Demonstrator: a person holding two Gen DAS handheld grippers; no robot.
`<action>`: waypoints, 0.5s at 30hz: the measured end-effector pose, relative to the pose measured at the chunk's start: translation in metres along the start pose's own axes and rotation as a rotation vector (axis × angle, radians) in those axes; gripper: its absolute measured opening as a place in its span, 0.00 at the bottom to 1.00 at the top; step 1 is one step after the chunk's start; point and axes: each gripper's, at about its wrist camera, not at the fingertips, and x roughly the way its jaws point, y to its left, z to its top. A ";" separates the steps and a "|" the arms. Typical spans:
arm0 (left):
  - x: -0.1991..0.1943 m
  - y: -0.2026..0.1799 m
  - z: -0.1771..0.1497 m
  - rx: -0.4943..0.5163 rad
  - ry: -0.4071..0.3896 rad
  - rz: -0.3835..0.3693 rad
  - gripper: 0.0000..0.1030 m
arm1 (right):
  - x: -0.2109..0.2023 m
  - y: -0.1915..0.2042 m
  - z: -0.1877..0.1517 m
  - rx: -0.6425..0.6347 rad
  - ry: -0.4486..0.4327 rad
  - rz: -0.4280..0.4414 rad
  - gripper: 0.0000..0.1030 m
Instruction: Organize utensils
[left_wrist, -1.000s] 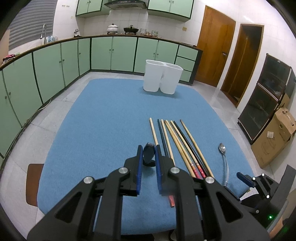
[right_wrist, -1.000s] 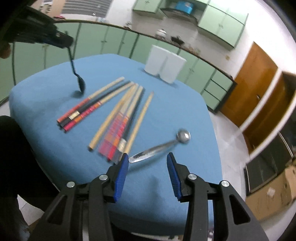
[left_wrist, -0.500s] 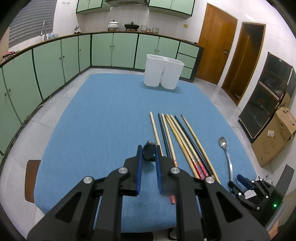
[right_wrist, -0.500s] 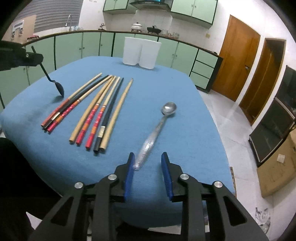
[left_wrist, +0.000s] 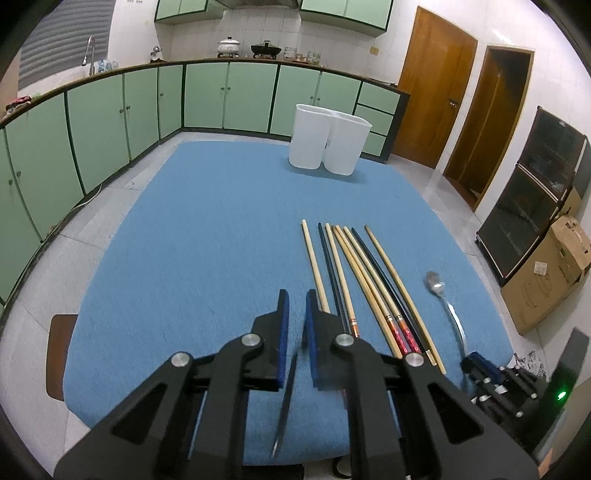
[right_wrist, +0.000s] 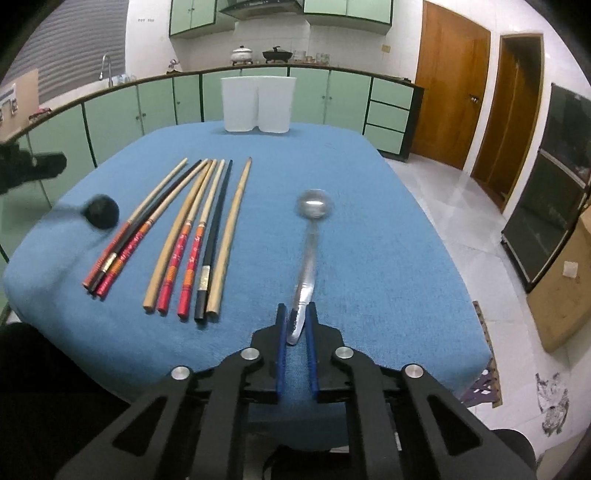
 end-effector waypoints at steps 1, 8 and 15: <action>-0.001 0.000 0.000 0.001 -0.006 0.002 0.06 | -0.006 -0.002 0.004 0.002 -0.016 0.000 0.07; -0.011 0.003 -0.003 -0.024 0.006 -0.012 0.04 | -0.032 -0.013 0.038 0.001 -0.115 0.014 0.01; -0.040 0.011 -0.068 -0.091 0.116 0.024 0.30 | -0.029 -0.014 0.046 -0.012 -0.152 0.046 0.01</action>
